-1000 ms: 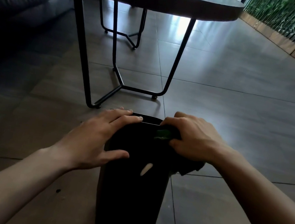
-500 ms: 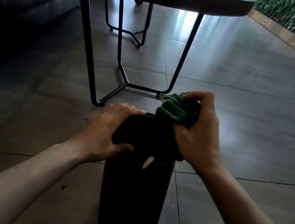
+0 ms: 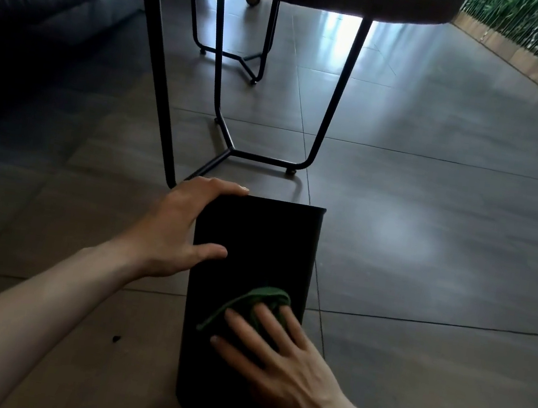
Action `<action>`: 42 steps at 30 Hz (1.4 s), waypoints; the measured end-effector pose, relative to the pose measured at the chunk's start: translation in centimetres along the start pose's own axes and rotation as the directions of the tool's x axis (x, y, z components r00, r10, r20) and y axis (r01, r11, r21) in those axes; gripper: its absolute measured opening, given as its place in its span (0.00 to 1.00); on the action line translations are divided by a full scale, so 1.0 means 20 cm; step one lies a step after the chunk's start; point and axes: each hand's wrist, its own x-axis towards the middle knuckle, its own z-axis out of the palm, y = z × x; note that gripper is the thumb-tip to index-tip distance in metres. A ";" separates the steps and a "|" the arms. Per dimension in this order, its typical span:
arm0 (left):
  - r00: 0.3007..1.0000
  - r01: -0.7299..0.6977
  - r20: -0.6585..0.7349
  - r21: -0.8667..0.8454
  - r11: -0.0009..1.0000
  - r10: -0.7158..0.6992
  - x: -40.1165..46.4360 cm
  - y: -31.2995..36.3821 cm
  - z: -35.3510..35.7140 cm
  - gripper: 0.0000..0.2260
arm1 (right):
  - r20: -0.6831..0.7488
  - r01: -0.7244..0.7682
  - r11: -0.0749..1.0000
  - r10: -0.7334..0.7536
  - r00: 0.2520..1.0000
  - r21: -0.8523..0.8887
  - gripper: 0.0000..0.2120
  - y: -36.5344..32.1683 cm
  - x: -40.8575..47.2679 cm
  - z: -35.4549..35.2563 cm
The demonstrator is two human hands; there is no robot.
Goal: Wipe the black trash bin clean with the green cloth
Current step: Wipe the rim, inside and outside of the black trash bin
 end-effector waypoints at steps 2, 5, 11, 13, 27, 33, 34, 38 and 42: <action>1.000 -0.011 0.008 -0.010 1.000 0.011 0.00 0.00 0.00 0.36 | -0.064 0.104 0.994 -0.105 0.992 -0.019 0.23 0.03 0.01 0.02; 1.000 -0.003 -0.005 -0.018 1.000 0.003 -0.01 -0.01 0.00 0.36 | -0.174 -0.044 0.998 0.052 0.983 0.053 0.22 0.18 0.12 -0.03; 1.000 -0.019 0.001 -0.035 0.999 0.019 0.00 0.02 0.01 0.35 | -0.255 -0.500 0.799 0.587 0.769 0.334 0.27 0.33 0.38 -0.16; 1.000 -0.021 -0.009 -0.042 0.999 0.021 0.00 0.02 0.00 0.34 | -0.213 -0.367 0.902 0.414 0.885 0.227 0.29 0.20 0.32 -0.10; 1.000 -0.008 -0.004 -0.051 0.999 0.007 -0.01 0.05 0.01 0.36 | -0.248 -0.449 0.857 0.506 0.826 0.254 0.27 0.35 0.29 -0.17; 0.999 0.045 -0.001 -0.044 0.998 -0.045 -0.01 0.04 -0.02 0.36 | -0.073 -0.049 0.995 0.056 0.996 0.092 0.31 0.04 0.13 -0.01; 0.999 0.054 0.004 -0.048 0.997 -0.054 -0.02 0.03 -0.03 0.36 | -0.043 0.091 0.995 -0.090 0.995 0.044 0.29 -0.01 0.05 0.03; 0.999 0.044 0.010 -0.069 0.997 -0.043 -0.02 0.05 -0.01 0.36 | 0.012 0.338 0.937 -0.338 0.941 -0.094 0.28 0.06 -0.07 0.06; 0.998 0.058 0.006 -0.087 0.995 -0.057 -0.02 0.05 -0.01 0.36 | -0.086 0.113 0.994 -0.113 0.990 0.002 0.26 0.25 0.08 -0.06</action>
